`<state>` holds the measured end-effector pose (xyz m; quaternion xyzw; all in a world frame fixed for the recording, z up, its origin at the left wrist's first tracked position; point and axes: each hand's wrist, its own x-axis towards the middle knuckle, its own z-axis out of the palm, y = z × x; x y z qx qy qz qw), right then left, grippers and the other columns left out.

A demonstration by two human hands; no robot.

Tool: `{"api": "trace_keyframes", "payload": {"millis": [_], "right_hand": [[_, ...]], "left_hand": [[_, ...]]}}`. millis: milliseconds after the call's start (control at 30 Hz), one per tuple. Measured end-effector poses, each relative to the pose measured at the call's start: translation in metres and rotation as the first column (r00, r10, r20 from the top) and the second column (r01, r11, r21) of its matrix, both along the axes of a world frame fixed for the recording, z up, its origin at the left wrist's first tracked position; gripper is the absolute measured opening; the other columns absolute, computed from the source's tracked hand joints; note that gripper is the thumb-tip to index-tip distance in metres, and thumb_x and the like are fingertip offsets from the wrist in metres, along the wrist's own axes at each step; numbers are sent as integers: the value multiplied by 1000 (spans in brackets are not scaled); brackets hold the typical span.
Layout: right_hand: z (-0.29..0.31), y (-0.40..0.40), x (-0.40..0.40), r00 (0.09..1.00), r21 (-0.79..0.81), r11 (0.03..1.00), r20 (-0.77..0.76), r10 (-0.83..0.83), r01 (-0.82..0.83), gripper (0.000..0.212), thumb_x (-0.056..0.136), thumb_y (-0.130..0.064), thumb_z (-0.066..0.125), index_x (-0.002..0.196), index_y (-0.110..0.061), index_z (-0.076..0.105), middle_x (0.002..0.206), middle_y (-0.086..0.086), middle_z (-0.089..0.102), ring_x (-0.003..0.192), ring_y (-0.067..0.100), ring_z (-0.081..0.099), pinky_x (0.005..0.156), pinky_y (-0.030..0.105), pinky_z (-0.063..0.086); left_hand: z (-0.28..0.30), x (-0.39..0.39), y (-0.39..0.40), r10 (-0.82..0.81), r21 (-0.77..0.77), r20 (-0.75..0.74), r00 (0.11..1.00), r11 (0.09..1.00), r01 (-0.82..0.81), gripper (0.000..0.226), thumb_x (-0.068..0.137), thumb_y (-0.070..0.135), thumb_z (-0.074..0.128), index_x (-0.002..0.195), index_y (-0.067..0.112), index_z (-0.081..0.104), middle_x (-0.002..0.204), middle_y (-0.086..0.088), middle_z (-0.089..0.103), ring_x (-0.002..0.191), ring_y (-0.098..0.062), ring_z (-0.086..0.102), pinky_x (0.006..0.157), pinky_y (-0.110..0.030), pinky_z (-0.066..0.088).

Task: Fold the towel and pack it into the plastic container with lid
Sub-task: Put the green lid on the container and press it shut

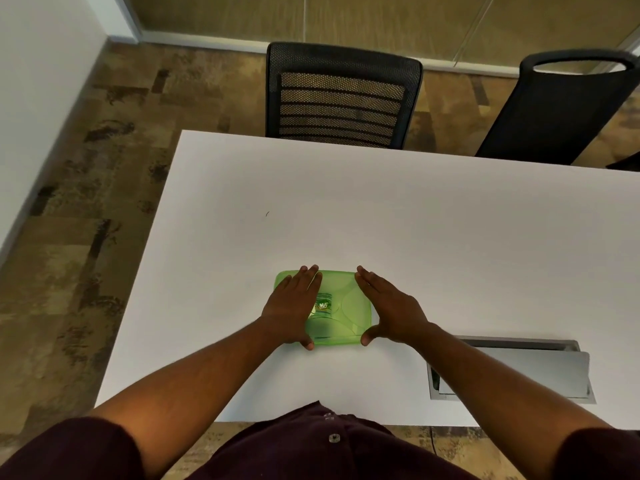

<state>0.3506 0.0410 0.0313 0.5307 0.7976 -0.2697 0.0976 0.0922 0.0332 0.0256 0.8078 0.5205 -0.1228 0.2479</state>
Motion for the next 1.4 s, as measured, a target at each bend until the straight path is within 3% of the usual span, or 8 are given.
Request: {"api": "trace_keyframes", "payload": {"millis": [167,300,467,533,633,800,1033,1400], "right_hand": [[-3,0,3,1000,-16,1000,-12,-24,24,149,48,-68,88,161,-42,-5,164,-35,-16,153,0,20,98,26,46],[-2,4,1,1000,-24,1000,6,-8,8,149,49,-69,87,162,-37,-4,168,-27,-13,153,9,26,103,31,46],[1,8,-17,973,12,995,209,98,-102,152,56,-71,84,163,-12,-5,172,10,-6,159,28,0,127,51,12],[2,10,-29,956,36,986,253,148,-163,153,56,-76,80,161,-6,-7,171,15,-10,159,30,-11,127,57,2],[4,10,-47,968,72,978,176,182,-197,157,51,-86,74,162,-6,-4,172,13,-3,159,27,-8,127,53,-3],[-4,6,-75,980,75,980,87,180,-187,157,46,-81,80,162,-8,6,171,14,8,159,28,3,128,48,2],[-10,10,-82,980,100,976,55,191,-196,152,36,-74,82,156,0,24,157,19,32,146,36,29,124,45,21],[-18,8,-81,969,167,955,60,240,-247,152,43,-74,80,158,4,17,162,24,23,152,40,19,127,51,13]], "left_hand": [[0,1,4,-2,8,-22,1000,1000,2,153,47,61,90,159,8,-2,168,-10,-6,156,-29,-2,126,-46,11],[-1,0,8,-11,37,-25,1000,999,12,154,45,65,88,158,8,1,168,-11,-1,156,-30,3,125,-46,12],[-4,-4,5,-30,22,7,1000,999,30,151,52,64,86,158,8,-6,168,-11,-12,155,-30,-7,126,-47,8],[-4,-9,4,-39,6,27,999,999,39,151,55,63,86,158,7,-9,166,-11,-20,154,-30,-14,126,-47,3],[-1,-17,5,-70,27,6,998,997,70,156,51,67,85,157,5,-10,165,-12,-24,153,-31,-20,126,-47,-3],[-2,-23,7,-59,13,-42,997,998,60,155,51,71,83,158,5,-8,167,-14,-11,155,-30,-11,126,-43,-4],[-4,-21,20,-196,123,-116,974,970,210,153,38,82,74,153,-1,17,156,-21,27,143,-36,26,122,-51,13],[-15,-23,14,-206,144,-154,966,963,228,150,45,79,70,155,-1,6,160,-23,16,149,-42,14,119,-64,6]]}}
